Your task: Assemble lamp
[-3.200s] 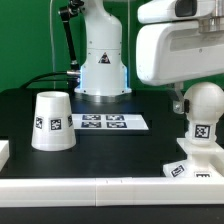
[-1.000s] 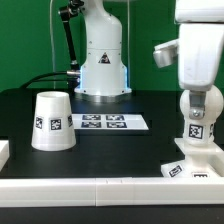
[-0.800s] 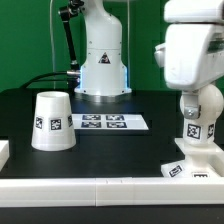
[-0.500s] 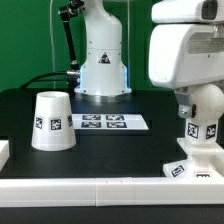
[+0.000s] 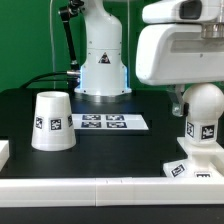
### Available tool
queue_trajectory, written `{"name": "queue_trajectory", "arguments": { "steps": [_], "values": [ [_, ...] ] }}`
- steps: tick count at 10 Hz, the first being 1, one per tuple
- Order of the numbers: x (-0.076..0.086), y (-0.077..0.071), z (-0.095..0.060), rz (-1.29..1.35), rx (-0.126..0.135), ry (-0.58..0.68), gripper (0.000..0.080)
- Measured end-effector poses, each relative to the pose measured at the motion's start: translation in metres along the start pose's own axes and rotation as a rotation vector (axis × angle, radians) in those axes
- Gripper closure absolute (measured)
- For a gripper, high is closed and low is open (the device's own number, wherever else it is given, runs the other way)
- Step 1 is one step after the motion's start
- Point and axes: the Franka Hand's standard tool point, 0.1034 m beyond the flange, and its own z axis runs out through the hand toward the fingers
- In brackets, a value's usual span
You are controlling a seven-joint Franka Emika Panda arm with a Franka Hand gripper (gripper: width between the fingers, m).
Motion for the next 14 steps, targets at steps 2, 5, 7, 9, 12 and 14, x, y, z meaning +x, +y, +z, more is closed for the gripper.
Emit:
{"name": "queue_trajectory", "arguments": {
  "steps": [2, 5, 7, 9, 12, 14],
  "values": [
    [0.000, 0.001, 0.000, 0.118, -0.001, 0.001, 0.0220],
    [-0.002, 0.001, 0.000, 0.425, 0.005, 0.014, 0.0220],
    [-0.004, -0.002, 0.002, 0.685, 0.030, -0.001, 0.0220],
    [-0.007, -0.007, 0.004, 0.877, 0.065, -0.031, 0.0220],
    [-0.009, -0.013, 0.005, 1.127, 0.102, -0.074, 0.0220],
    [-0.010, -0.012, 0.005, 1.219, 0.118, -0.088, 0.0220]
  ]
}}
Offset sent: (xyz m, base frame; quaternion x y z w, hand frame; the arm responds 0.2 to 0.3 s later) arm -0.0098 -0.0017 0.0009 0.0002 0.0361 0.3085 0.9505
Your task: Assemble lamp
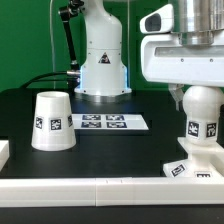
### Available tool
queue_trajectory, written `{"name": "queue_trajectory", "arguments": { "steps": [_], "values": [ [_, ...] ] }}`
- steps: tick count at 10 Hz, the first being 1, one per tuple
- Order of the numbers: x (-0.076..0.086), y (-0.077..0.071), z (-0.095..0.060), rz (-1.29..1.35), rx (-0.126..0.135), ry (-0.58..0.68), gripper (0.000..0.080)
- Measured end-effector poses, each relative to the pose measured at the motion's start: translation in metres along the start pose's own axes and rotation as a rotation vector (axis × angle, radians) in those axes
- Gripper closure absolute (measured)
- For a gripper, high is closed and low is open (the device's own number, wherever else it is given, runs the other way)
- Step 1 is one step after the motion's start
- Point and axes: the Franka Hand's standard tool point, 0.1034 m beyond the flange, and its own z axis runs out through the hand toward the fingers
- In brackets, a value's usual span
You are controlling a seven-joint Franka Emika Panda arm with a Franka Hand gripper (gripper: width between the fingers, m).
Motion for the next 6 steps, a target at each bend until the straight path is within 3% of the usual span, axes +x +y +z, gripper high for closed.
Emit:
{"name": "queue_trajectory", "arguments": {
  "steps": [3, 4, 6],
  "values": [
    [0.0000, 0.0003, -0.0005, -0.032, 0.002, -0.010, 0.0219],
    [0.0014, 0.0005, -0.0019, -0.114, 0.005, -0.009, 0.0120],
    [-0.0009, -0.0018, -0.0039, -0.291, 0.005, -0.005, 0.0104]
  ]
}}
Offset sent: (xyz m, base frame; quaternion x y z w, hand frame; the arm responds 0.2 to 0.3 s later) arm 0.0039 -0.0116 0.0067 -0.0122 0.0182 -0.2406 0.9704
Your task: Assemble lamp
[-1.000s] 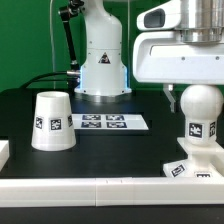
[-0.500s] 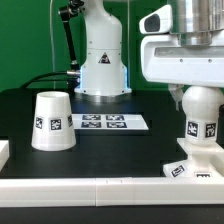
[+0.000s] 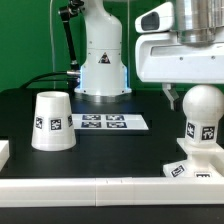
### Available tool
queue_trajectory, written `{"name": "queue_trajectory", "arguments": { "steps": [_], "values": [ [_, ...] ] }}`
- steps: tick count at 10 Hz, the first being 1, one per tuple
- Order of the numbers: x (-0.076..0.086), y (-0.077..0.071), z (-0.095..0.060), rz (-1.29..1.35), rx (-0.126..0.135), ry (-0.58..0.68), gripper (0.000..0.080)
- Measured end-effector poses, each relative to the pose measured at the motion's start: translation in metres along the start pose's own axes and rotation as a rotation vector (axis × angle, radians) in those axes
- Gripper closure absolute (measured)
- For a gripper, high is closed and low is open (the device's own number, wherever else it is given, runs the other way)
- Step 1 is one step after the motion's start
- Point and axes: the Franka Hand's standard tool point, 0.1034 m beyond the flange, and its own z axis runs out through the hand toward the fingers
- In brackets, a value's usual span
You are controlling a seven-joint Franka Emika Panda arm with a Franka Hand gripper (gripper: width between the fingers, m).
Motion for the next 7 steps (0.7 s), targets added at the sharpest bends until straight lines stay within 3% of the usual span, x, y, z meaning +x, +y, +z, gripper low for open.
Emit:
{"name": "queue_trajectory", "arguments": {
  "steps": [5, 7],
  "values": [
    [0.0016, 0.0024, 0.0013, -0.408, 0.000, -0.002, 0.0100],
    [0.0024, 0.0023, 0.0010, -0.654, -0.027, 0.014, 0.0100]
  ]
}}
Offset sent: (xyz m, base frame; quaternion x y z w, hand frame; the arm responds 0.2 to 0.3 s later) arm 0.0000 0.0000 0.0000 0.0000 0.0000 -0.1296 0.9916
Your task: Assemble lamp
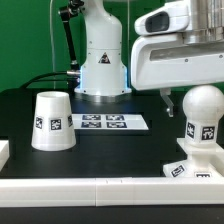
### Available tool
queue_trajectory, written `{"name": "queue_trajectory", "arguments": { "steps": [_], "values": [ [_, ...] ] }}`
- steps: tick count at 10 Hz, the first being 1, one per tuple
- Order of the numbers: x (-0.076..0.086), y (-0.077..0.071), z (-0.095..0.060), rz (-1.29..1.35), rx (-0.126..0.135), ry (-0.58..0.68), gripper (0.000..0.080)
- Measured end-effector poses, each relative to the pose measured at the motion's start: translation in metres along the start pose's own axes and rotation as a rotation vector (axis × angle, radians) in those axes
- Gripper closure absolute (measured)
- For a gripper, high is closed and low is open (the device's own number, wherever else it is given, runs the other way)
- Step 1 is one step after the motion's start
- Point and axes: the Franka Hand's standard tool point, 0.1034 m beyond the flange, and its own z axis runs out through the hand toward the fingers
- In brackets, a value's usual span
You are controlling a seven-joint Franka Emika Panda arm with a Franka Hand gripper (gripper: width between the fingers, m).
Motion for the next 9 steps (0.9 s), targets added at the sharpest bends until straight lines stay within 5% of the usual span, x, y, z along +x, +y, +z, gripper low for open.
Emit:
{"name": "queue_trajectory", "arguments": {
  "steps": [3, 9],
  "values": [
    [0.0056, 0.0029, -0.0050, -0.424, -0.047, 0.000, 0.0100],
    [0.0105, 0.0085, -0.0083, -0.815, -0.050, -0.027, 0.0100]
  ]
}}
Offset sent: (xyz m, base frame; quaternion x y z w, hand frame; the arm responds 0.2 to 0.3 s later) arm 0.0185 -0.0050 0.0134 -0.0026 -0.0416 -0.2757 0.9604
